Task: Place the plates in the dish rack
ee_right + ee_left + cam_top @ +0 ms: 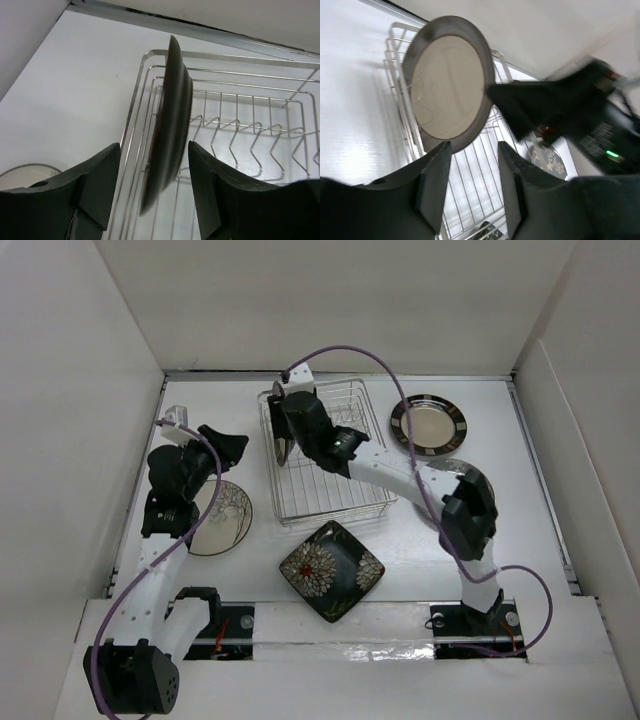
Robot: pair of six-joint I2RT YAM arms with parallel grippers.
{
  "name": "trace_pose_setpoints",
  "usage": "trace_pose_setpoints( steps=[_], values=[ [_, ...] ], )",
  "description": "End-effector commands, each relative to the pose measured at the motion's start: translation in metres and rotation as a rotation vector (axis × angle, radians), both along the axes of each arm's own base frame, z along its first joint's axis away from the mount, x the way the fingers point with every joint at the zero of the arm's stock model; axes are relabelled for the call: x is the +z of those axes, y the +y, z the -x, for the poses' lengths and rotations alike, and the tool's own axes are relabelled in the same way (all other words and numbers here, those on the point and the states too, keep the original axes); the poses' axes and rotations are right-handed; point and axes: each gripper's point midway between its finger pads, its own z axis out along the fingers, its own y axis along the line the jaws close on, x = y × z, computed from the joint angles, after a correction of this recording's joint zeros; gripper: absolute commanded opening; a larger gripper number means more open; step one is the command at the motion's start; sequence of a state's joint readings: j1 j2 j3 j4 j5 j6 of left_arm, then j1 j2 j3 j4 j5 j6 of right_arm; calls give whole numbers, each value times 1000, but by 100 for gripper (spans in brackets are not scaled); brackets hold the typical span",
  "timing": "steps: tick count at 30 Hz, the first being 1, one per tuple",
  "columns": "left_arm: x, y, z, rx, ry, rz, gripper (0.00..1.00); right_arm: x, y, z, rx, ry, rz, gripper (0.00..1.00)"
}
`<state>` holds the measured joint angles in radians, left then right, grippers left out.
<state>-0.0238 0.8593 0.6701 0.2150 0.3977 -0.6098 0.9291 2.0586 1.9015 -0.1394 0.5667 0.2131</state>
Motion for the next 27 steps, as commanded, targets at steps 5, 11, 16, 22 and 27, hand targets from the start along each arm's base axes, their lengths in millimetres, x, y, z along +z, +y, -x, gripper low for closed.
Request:
trace_pose_setpoints(
  steps=[5, 11, 16, 22, 27],
  values=[
    [-2, 39, -12, 233, 42, -23, 0, 107, -43, 61, 177, -150, -307, 61],
    [-55, 46, -5, 274, 307, -53, 0, 78, -101, 115, 210, -112, -365, 35],
    [-114, 37, 17, 252, 590, -23, 15, 63, -135, 136, 216, -92, -398, 42],
    [-164, 49, 29, 324, 776, -70, 29, 78, -173, 141, 200, -127, -452, 43],
    [-195, 74, 15, 422, 836, -156, 29, 78, -192, 138, 184, -135, -477, 43]
  ],
)
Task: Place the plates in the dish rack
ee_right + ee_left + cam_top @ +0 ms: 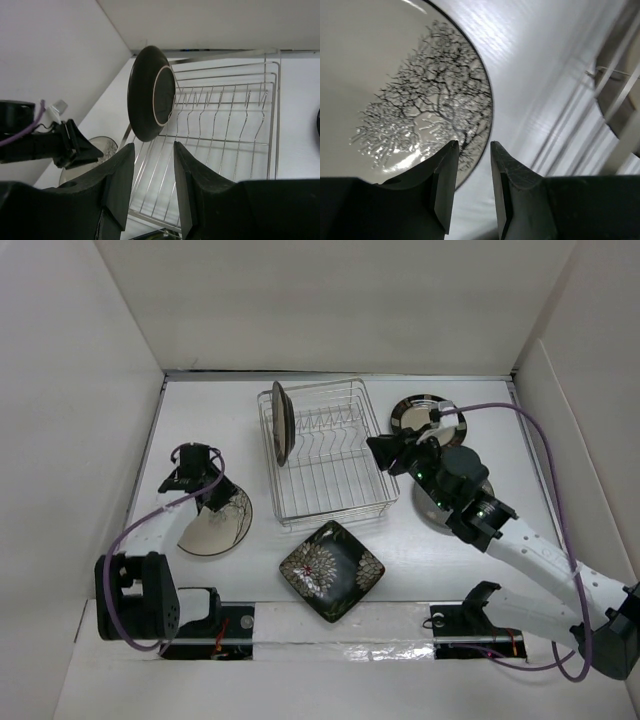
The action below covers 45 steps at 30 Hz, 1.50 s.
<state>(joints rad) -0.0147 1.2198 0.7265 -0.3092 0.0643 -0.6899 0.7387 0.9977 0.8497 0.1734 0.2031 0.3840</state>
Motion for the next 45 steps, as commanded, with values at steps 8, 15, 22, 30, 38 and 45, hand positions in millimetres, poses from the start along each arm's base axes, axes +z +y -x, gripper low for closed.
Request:
trace_pose_setpoints(
  steps=[8, 15, 22, 30, 38, 45],
  values=[
    [-47, 43, -29, 133, 80, -142, 9, 9, -10, -4, 28, -22, -64, 43],
    [-53, 48, -70, 136, 58, -151, 0, 2, -11, -10, 28, -10, -57, 43],
    [-47, 54, -130, 120, 1, -184, 0, 0, -14, -12, 20, -9, -56, 43],
    [4, 53, -148, 105, -114, -184, 0, 1, -19, -15, -3, -13, -53, 43],
    [67, 64, -142, 133, -218, -192, 0, -1, -17, -15, 9, -9, -50, 43],
    [27, 25, -43, -5, -52, -47, 0, -5, -15, -17, 20, 2, -41, 43]
  ],
)
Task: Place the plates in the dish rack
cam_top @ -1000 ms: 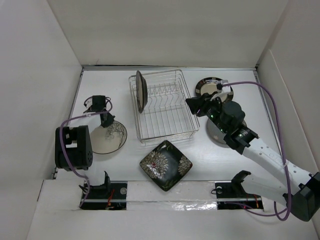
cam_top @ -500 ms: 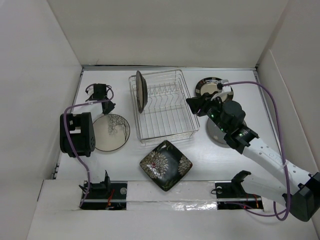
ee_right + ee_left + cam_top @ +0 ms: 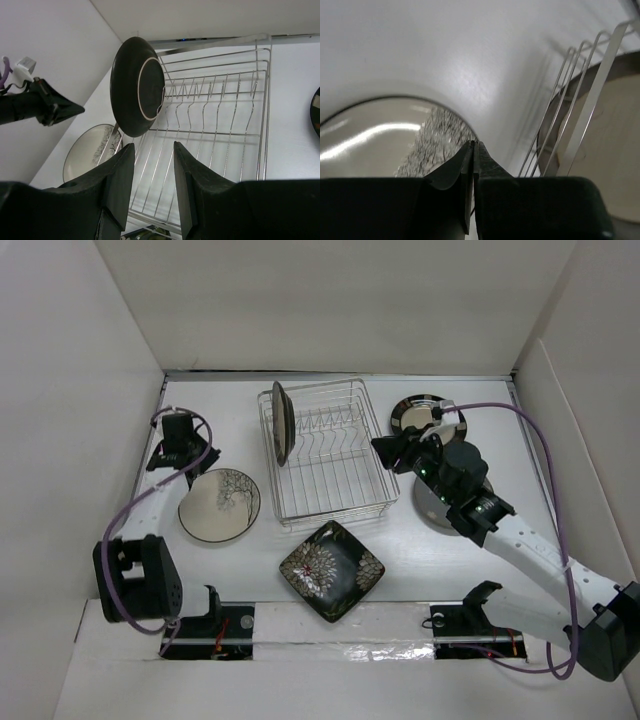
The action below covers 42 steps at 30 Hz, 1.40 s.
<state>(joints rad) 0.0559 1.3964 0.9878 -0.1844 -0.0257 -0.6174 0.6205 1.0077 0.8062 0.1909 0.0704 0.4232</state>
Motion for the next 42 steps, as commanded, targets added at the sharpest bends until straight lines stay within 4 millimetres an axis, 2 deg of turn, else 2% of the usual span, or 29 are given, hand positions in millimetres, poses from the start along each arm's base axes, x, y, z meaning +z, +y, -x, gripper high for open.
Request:
trace_pose_setpoints(
  steps=[1, 6, 8, 9, 14, 19, 21, 25, 30, 34, 42],
  values=[
    [-40, -28, 69, -106, 166, 109, 0, 15, 0, -2, 10, -45, -29, 43],
    [-56, -52, 125, -126, 284, 230, 0, 12, 0, -5, 11, -36, -29, 43],
    [-55, -55, 136, -125, 327, 234, 3, 10, 1, -6, 14, -32, -26, 43],
    [-59, -60, 149, -138, 384, 237, 4, 9, 2, -6, 16, -28, -25, 43],
    [-70, -65, 171, -166, 524, 223, 4, 1, -1, -13, 4, -9, -14, 43],
    [-87, -53, 191, -199, 635, 102, 2, -2, 2, -15, 10, -1, -12, 43],
    [-88, -51, 195, -217, 667, 79, 1, -6, 3, -17, 10, 9, -8, 43],
    [-89, -54, 192, -260, 663, 53, 0, -13, 7, -22, 10, 28, 5, 42],
    [-94, -57, 195, -279, 682, 39, 12, -16, 3, -25, -7, 32, 9, 43],
    [-100, -51, 195, -252, 679, 9, 19, -13, -2, -25, -20, 27, 6, 43],
    [-100, -46, 183, -212, 633, -10, 24, -10, -10, -25, -30, 16, -2, 43]
  ],
)
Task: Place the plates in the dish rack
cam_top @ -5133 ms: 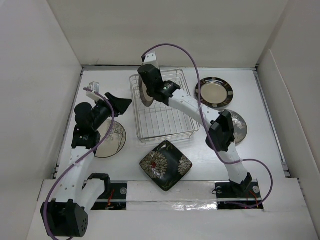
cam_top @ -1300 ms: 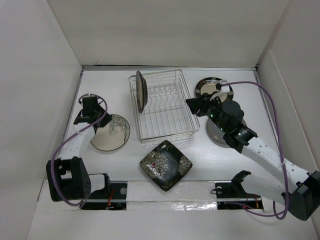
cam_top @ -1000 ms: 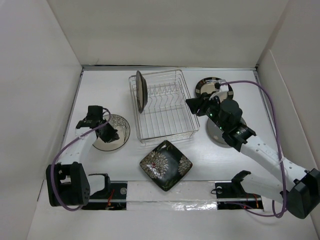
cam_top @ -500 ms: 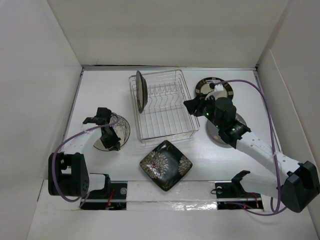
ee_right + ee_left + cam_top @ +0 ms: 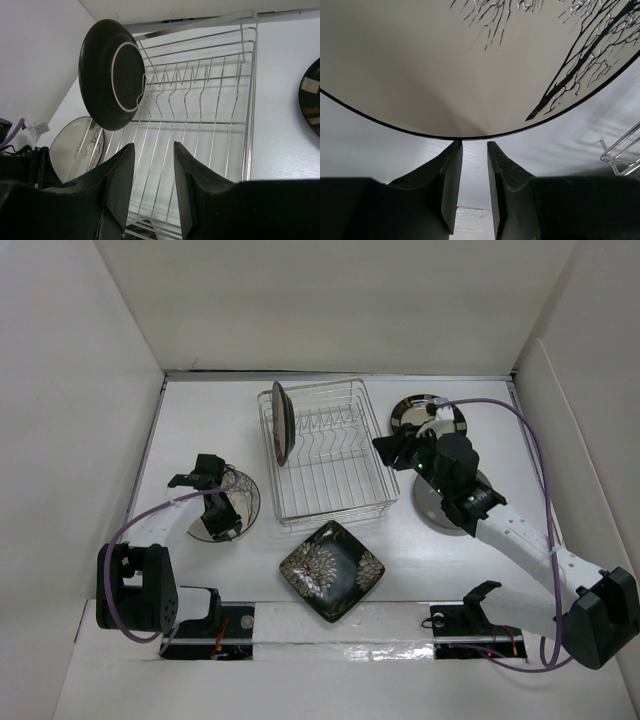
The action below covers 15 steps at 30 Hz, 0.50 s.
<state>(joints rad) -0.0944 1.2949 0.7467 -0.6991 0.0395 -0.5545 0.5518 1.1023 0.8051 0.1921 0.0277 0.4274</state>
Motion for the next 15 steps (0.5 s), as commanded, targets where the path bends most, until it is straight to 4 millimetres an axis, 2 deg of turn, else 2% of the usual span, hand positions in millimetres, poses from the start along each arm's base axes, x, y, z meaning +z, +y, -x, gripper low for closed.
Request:
trace_pose_setpoints(
  steps=[1, 8, 12, 15],
  values=[
    [-3, 3, -4, 14, -13, -19, 24, 25, -4, 0, -4, -68, -46, 43],
    [-13, -3, -5, 27, -2, 13, 25, 26, -4, 1, -4, -69, -48, 43],
    [-13, -5, -5, 23, -4, 11, 27, 25, -3, 0, -3, -68, -46, 43],
    [-11, -3, -13, 31, -37, 2, 28, 25, -3, 0, 2, -67, -48, 43]
  ],
)
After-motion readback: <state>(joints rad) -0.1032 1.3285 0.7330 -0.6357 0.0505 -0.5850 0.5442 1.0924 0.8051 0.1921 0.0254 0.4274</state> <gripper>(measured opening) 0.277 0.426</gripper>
